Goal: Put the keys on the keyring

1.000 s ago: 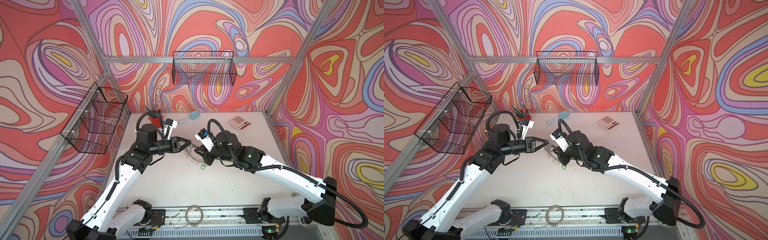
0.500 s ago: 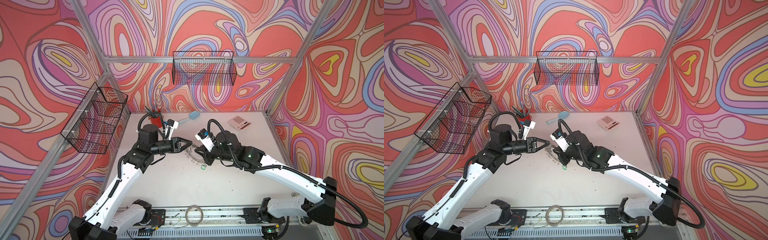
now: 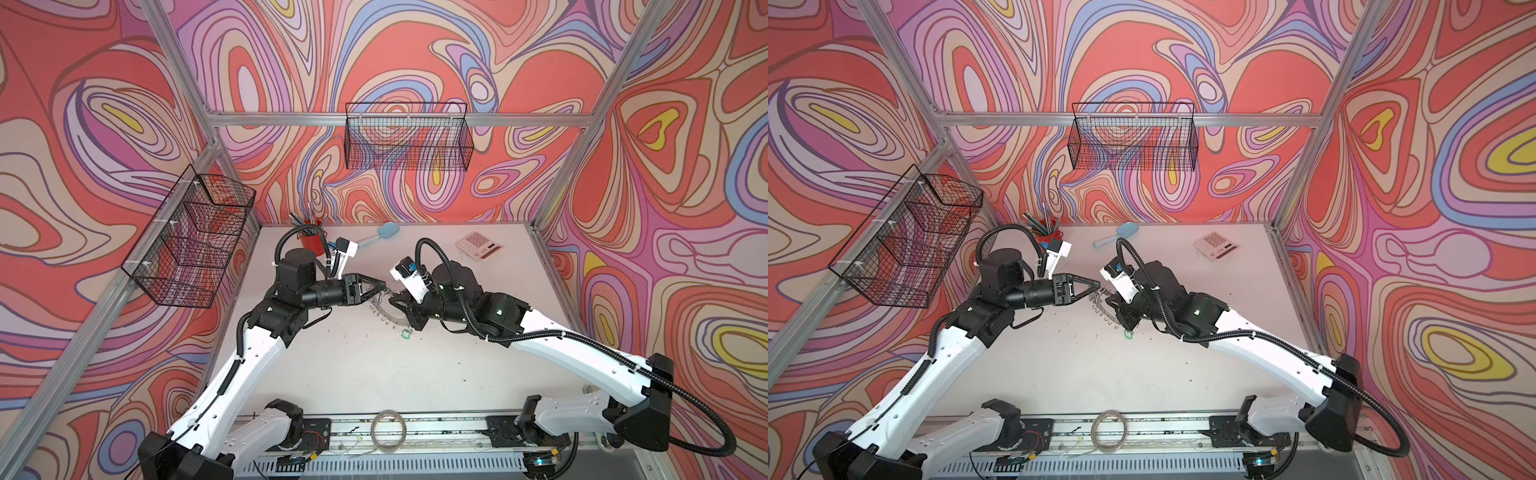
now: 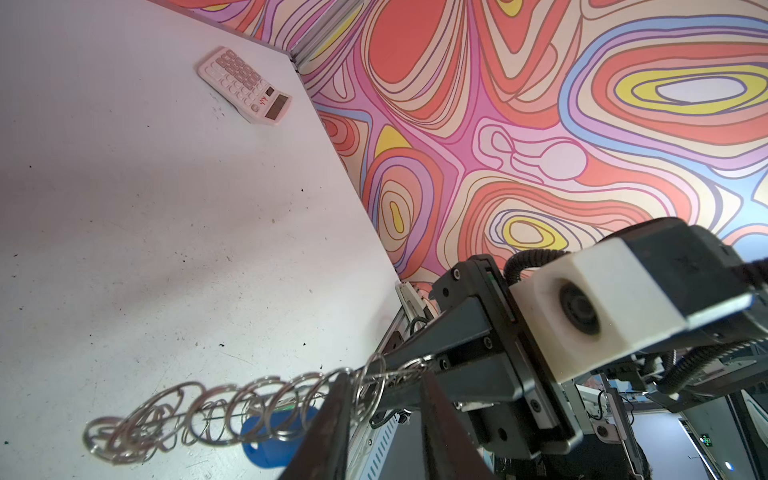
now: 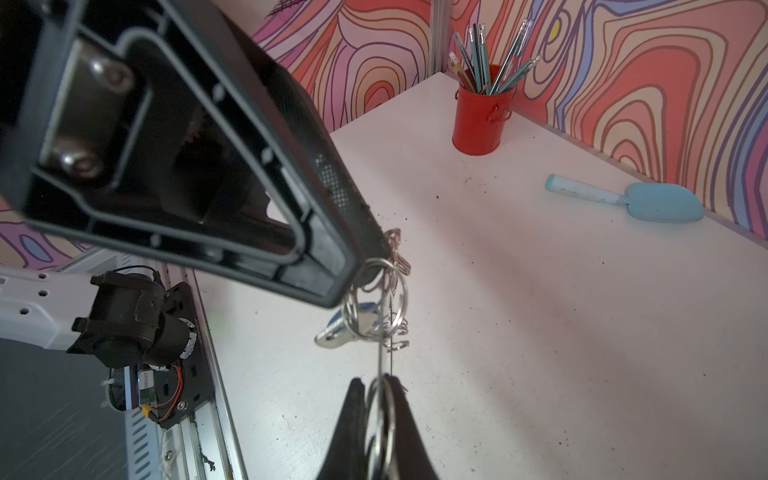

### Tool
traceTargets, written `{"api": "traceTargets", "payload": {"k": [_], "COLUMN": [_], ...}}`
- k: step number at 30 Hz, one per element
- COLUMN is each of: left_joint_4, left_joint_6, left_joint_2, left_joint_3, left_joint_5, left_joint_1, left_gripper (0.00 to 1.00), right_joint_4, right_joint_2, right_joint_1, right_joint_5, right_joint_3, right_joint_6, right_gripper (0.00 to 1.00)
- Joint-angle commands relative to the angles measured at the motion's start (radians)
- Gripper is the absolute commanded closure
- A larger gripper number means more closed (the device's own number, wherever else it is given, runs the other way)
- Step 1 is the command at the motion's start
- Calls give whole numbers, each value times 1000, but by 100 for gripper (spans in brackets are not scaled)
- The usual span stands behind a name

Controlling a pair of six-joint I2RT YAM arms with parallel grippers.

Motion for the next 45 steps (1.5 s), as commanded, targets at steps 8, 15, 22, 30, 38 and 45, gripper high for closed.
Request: {"api": "traceTargets", "payload": {"k": [8,15,22,30,38,45], "left_joint_4": [32,17,-3,-128,-482,-698], "left_joint_6": [-4,7,13,48,182,230], "left_joint_2": [9,14,7,5,73,161], "left_joint_3": [-4,1,4,71,313,537], "left_joint_5": [26,19,12,-27,-166,-426], "left_joint_1": [1,-1,-1,-1,-36,-143], "left_gripper": [75,79,86,100,100,100], "right_joint_4": [60,61,70,71,67,59], "right_joint_2": [-6,-4,-9,-11,-73,-21], "right_joint_1": [7,7,7,7,7,7], "right_joint_5": [-24,-26,-25,-23,-15,-4], "right_joint_3": [1,1,-3,-1,3,94], "right_joint_6": [-9,-9,-3,4,-1,-34], "right_gripper": [100,100,100,100,45,29]}}
